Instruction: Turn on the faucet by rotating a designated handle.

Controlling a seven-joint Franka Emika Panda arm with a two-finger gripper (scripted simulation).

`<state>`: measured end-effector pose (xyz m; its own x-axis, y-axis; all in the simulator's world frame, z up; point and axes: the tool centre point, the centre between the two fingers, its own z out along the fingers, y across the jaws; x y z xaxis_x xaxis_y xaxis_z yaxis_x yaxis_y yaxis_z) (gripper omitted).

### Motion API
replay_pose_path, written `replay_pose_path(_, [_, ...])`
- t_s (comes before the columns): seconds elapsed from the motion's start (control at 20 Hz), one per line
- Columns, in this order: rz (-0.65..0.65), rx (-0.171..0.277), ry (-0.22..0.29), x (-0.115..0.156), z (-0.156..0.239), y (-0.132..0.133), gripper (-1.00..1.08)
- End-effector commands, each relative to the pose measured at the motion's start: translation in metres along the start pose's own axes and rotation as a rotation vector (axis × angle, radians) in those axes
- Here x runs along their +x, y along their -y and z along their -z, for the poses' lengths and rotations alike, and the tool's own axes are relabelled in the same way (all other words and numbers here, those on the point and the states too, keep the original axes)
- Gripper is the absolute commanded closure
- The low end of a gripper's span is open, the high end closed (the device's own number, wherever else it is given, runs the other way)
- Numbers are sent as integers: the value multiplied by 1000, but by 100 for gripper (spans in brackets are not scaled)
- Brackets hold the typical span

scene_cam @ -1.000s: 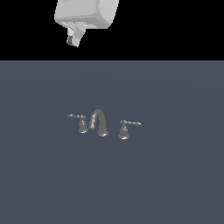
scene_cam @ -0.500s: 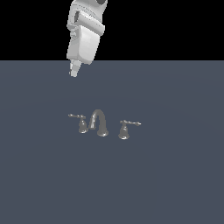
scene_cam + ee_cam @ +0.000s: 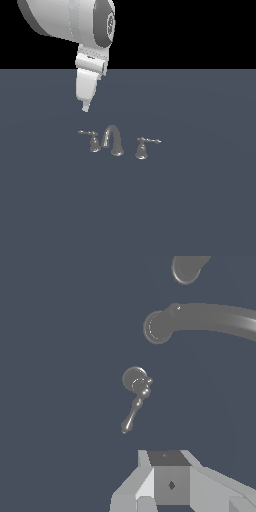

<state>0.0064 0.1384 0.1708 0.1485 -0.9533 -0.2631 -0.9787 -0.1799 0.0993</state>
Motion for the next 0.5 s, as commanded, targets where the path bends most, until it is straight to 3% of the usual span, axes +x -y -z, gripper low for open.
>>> replay_pose_path(0.0, [-75, 11, -34, 4, -18, 10, 108])
replay_pose_path(0.45, [-292, 80, -162, 16, -65, 38, 108])
